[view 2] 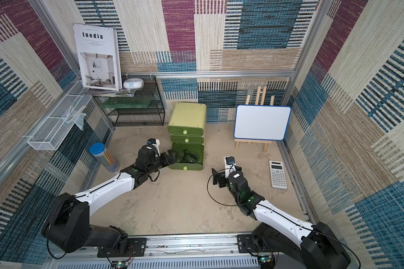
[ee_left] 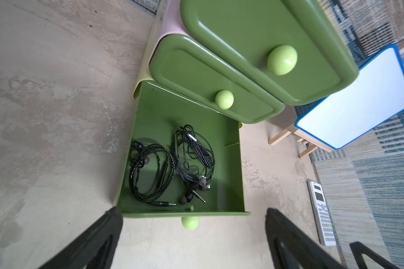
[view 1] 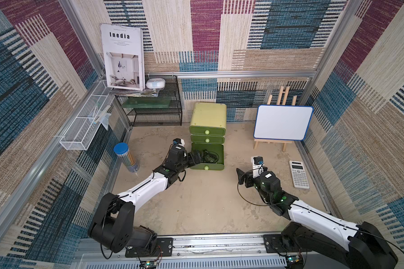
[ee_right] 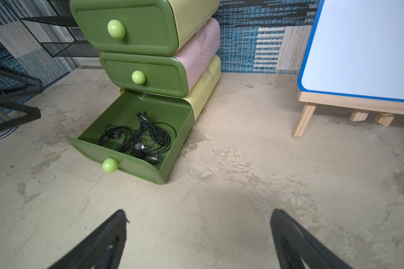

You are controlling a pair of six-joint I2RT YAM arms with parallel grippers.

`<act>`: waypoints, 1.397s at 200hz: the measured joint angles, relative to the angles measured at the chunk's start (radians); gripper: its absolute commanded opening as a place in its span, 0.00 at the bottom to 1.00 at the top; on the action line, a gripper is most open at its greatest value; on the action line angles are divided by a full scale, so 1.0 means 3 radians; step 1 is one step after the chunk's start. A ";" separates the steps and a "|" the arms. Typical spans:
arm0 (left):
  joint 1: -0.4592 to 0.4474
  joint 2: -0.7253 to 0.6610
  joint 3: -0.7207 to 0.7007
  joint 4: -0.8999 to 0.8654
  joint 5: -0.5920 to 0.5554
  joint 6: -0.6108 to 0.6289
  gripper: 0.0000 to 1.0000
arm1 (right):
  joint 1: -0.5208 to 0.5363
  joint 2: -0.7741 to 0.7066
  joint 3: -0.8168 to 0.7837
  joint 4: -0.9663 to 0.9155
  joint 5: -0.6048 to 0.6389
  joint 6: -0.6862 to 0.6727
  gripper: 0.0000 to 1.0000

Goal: Place the wired earphones into the drawer by color
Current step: Place the wired earphones in the drawer, then close the drawer in the storage box.

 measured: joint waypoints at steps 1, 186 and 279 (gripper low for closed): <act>-0.0001 -0.0008 -0.0009 0.0003 0.0004 -0.0001 0.99 | 0.0000 -0.0001 -0.0001 0.0000 0.0000 0.0000 0.99; -0.0478 0.0454 -0.0805 0.1404 -0.0216 -0.0612 0.79 | 0.0000 -0.0229 -0.0090 0.0050 0.0037 0.0000 0.99; -0.0554 0.0917 -0.0650 0.1653 -0.0247 -0.0697 0.68 | 0.0000 -0.0276 -0.0106 0.0051 0.0070 0.0000 0.99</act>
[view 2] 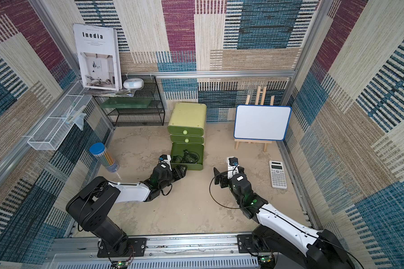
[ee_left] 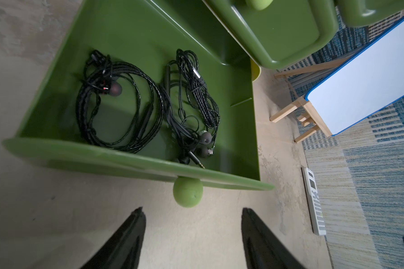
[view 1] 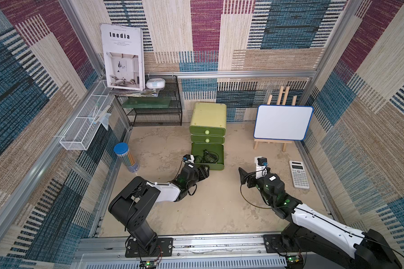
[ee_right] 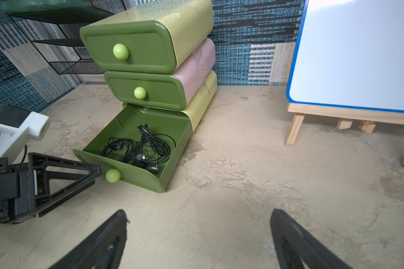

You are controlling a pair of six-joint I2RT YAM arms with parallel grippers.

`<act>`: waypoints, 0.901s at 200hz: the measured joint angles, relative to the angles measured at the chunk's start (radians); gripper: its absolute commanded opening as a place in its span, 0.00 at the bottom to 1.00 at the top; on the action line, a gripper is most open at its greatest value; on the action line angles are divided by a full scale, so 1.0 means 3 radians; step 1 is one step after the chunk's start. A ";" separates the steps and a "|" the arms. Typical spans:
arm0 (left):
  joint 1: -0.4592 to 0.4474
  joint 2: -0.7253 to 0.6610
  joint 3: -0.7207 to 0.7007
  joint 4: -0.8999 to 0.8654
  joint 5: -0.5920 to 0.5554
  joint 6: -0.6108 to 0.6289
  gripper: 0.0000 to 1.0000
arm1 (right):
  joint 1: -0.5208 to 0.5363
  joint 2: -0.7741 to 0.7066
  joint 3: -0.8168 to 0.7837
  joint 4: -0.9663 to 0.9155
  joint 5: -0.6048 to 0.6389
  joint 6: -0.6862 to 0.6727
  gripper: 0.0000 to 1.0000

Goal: Place the wired earphones into the drawer by color
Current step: Close the drawer in the storage box.

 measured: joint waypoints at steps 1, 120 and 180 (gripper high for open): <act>0.0000 0.0008 0.0004 0.0001 -0.0001 0.0000 0.68 | 0.0000 -0.0001 0.0000 0.0000 0.0001 0.0000 0.99; -0.0018 0.0362 0.0164 0.0132 -0.0081 -0.0052 0.46 | 0.0000 -0.0033 -0.0018 0.0000 0.0019 0.0000 0.98; -0.0019 0.0429 0.0184 0.0220 -0.0095 -0.0061 0.35 | 0.0000 -0.0031 -0.0018 0.0000 0.0019 0.0000 0.98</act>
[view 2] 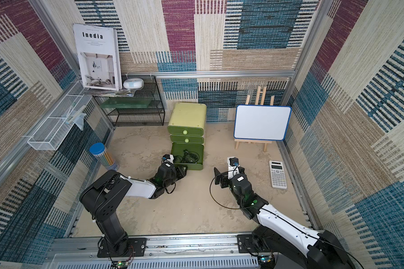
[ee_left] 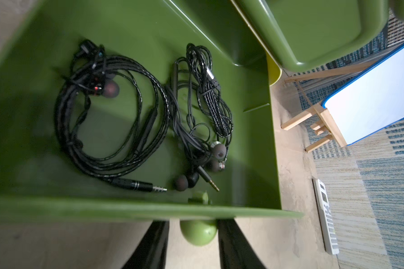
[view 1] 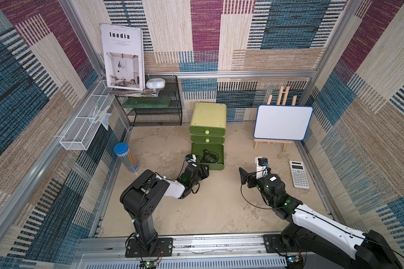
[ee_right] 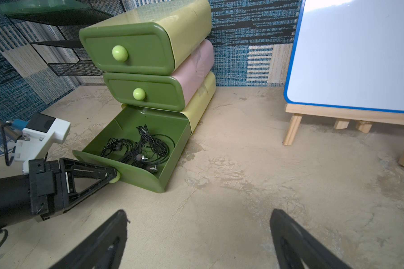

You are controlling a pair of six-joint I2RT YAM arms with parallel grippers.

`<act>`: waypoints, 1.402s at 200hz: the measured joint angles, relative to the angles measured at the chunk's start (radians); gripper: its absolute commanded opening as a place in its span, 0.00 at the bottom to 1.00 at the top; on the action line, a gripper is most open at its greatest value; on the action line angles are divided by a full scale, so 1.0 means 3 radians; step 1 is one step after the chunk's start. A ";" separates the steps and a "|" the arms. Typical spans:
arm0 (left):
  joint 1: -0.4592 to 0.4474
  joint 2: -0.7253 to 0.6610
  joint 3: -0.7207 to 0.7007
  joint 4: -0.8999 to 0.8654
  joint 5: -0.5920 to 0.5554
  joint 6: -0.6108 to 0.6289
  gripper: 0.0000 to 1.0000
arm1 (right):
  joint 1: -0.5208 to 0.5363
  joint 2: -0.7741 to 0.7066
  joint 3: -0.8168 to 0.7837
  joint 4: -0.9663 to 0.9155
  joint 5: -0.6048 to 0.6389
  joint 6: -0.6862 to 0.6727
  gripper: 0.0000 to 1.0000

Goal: Place the wired earphones into the drawer by color
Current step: Close the drawer in the storage box.

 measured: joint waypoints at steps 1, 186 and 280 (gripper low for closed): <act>0.0000 0.0000 0.0000 0.0000 0.0000 0.0000 0.34 | 0.0000 0.0000 0.0000 0.0000 0.0000 0.0000 0.98; 0.0112 -0.0010 0.0238 -0.0151 -0.0148 0.0123 0.31 | 0.0000 -0.0003 0.0000 0.0001 0.0000 0.0000 0.98; 0.0284 0.0262 0.0571 -0.0189 -0.0037 0.0186 0.30 | 0.0000 -0.0032 -0.0017 0.0010 0.0006 0.0000 0.98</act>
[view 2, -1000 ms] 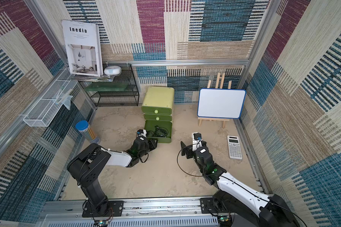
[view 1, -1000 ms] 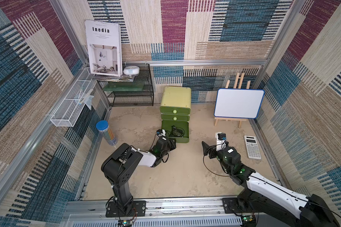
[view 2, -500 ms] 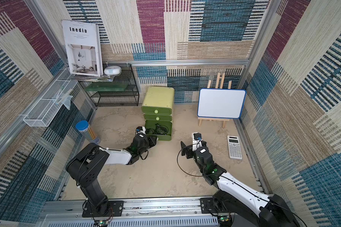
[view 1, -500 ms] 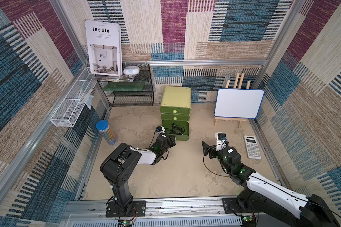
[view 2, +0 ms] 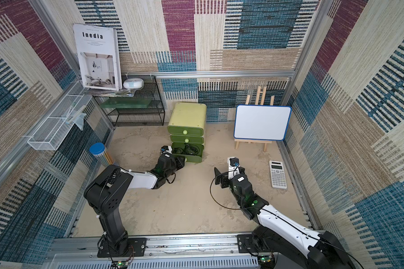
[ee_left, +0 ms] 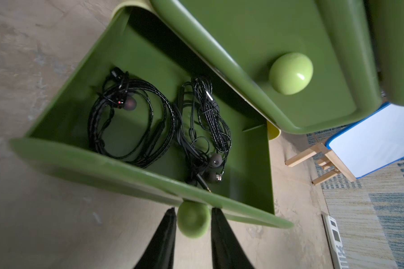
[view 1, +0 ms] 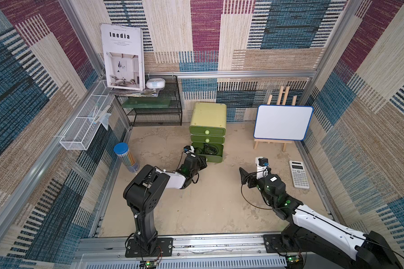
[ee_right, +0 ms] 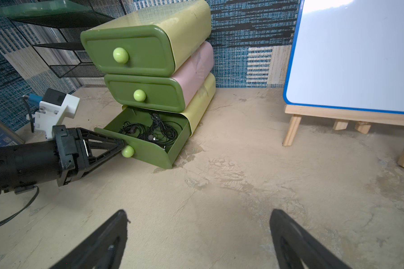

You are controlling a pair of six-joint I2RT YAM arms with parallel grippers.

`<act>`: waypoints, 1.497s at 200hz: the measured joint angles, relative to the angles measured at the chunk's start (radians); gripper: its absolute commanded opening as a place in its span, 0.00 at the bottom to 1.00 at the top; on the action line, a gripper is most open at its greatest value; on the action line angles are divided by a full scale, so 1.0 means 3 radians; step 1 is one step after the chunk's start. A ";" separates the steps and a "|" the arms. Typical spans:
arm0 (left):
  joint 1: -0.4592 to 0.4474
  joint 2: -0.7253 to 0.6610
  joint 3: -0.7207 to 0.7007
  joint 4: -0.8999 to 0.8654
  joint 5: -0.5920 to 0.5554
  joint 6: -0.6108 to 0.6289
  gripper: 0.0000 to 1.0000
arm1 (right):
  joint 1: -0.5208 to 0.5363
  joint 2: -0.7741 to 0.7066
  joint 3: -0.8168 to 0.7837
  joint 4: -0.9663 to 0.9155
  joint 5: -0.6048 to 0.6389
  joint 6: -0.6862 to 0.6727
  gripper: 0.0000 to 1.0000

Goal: Place the wired earphones into the drawer by color
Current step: Close the drawer in the storage box.

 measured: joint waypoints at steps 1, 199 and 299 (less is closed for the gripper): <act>0.0001 0.0003 0.0004 0.0001 0.0003 0.0000 0.30 | 0.0000 0.0000 0.0000 0.0000 0.0001 0.0000 0.98; 0.0197 0.0666 0.0646 0.0313 0.0163 0.0047 0.29 | -0.0001 -0.0036 -0.0033 0.0013 0.0083 -0.0065 0.98; 0.0196 0.0933 0.0804 0.0666 0.0057 -0.0116 0.29 | -0.0001 -0.0033 -0.0036 0.0014 0.0094 -0.0076 0.98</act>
